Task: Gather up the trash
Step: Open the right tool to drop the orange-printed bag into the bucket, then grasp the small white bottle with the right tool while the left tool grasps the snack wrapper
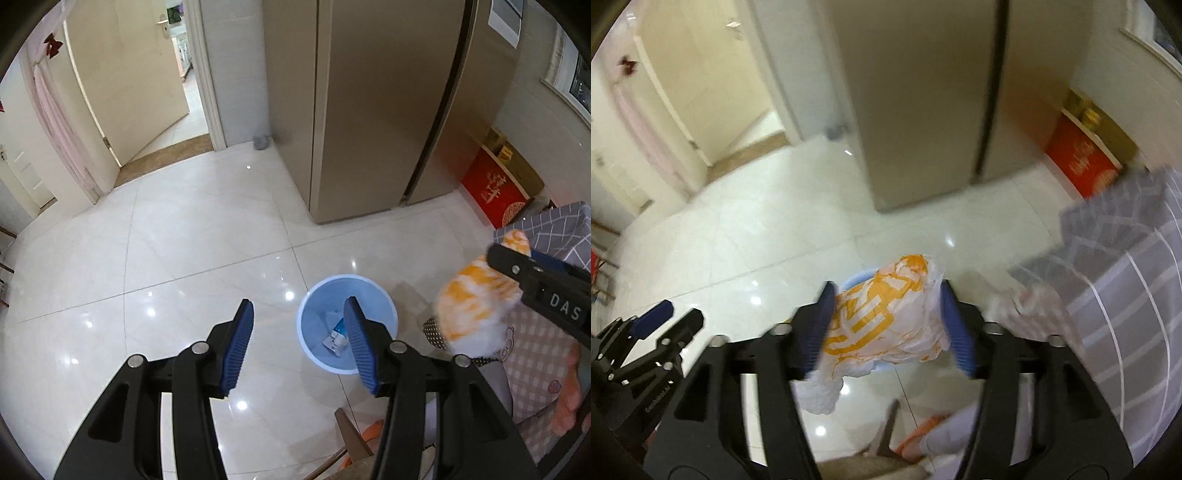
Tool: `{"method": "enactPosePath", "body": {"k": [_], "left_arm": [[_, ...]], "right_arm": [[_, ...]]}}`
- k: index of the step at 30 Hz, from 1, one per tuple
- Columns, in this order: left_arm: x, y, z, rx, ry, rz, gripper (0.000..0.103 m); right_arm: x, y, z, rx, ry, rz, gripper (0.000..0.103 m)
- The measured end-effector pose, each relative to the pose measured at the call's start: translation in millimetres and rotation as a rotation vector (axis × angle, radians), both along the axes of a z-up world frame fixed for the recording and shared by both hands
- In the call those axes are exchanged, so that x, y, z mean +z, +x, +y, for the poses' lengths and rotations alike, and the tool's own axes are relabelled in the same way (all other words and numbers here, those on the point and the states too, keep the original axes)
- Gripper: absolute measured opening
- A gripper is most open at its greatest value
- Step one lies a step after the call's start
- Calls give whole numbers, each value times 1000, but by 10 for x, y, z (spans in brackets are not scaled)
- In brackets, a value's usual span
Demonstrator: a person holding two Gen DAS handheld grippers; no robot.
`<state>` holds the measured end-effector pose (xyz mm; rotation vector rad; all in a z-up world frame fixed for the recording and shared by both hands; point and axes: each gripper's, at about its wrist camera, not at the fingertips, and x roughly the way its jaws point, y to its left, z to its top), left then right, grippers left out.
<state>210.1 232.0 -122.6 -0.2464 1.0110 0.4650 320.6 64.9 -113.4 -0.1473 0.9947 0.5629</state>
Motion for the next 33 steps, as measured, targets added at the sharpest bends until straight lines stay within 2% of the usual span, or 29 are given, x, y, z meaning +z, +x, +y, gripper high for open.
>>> {"method": "enactPosePath", "body": {"k": [1, 3, 7, 11, 13, 22, 26, 30, 33], "left_arm": [[24, -7, 13, 4, 4, -4, 50], [65, -9, 17, 8, 12, -13, 50], [113, -32, -36, -1, 27, -21, 52], [157, -49, -102, -5, 24, -35, 53], [194, -86, -134, -8, 24, -44, 53], [458, -134, -402, -48, 61, -110, 55], [603, -154, -603, -97, 63, -157, 59], [738, -119, -816, -181, 12, -210, 59], [840, -69, -1056, -238, 28, -240, 61]], "right_arm": [[20, -8, 13, 10, 13, -15, 97], [31, -12, 29, -3, 8, -62, 97], [-124, -20, -42, -3, 1, 21, 97], [-169, -82, -127, -9, -14, 35, 97], [-139, -147, -204, -17, 11, 49, 97], [211, -440, -580, -55, 123, 13, 97], [361, -548, -789, -87, 162, -16, 97], [536, -631, -1068, -155, 189, -64, 97], [653, -688, -1304, -205, 224, -91, 97]]}}
